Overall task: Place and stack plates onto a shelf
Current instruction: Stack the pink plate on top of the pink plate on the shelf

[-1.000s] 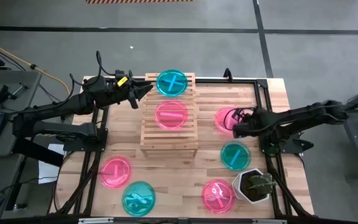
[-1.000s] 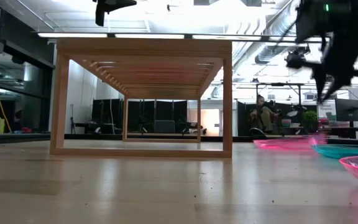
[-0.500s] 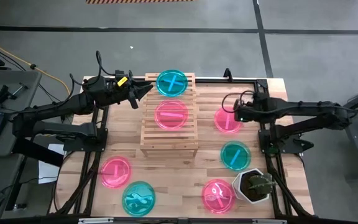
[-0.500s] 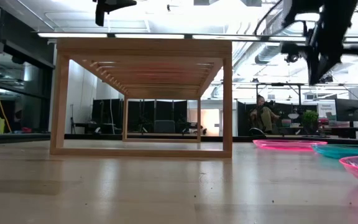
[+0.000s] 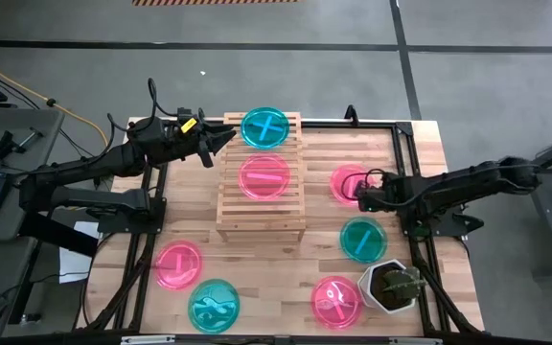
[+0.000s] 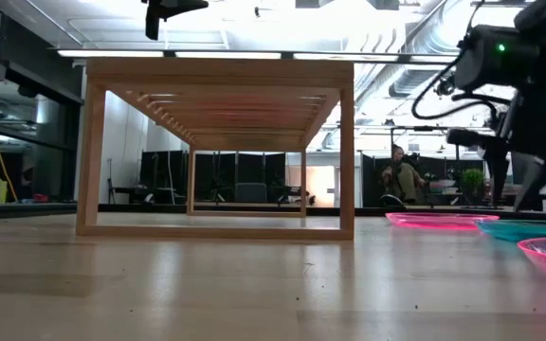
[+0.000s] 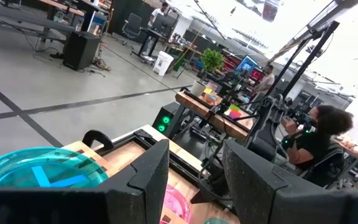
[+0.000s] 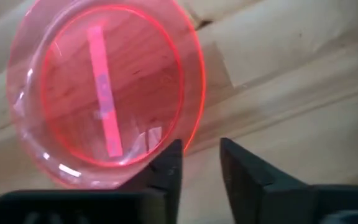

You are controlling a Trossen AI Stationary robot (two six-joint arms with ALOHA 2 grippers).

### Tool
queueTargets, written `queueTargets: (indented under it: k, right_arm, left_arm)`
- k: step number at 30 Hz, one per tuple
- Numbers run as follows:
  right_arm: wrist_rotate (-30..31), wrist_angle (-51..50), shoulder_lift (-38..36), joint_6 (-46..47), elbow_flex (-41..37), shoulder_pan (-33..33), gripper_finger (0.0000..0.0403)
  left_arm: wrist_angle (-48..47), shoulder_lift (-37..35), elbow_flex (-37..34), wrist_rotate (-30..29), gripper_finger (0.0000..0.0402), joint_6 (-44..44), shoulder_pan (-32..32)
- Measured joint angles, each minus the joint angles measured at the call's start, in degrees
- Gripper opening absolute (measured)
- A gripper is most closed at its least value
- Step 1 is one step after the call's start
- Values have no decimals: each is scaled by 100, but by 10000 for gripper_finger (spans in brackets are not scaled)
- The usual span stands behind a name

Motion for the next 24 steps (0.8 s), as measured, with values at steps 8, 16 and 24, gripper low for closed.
queueTargets:
  k: [8,16,24]
  right_arm:
    - [619,1703,18,757,-918,-106,179]
    - [772,1842,28,1072,-1107,-280,180]
    - [726,1825,37,1029,-1178,-549,104]
  left_arm:
    - [0,0,0,-2,140,-2,0]
    - [-4,-2,0,-2,141,0,2]
    - [-7,-2,0,-2,140,2,2]
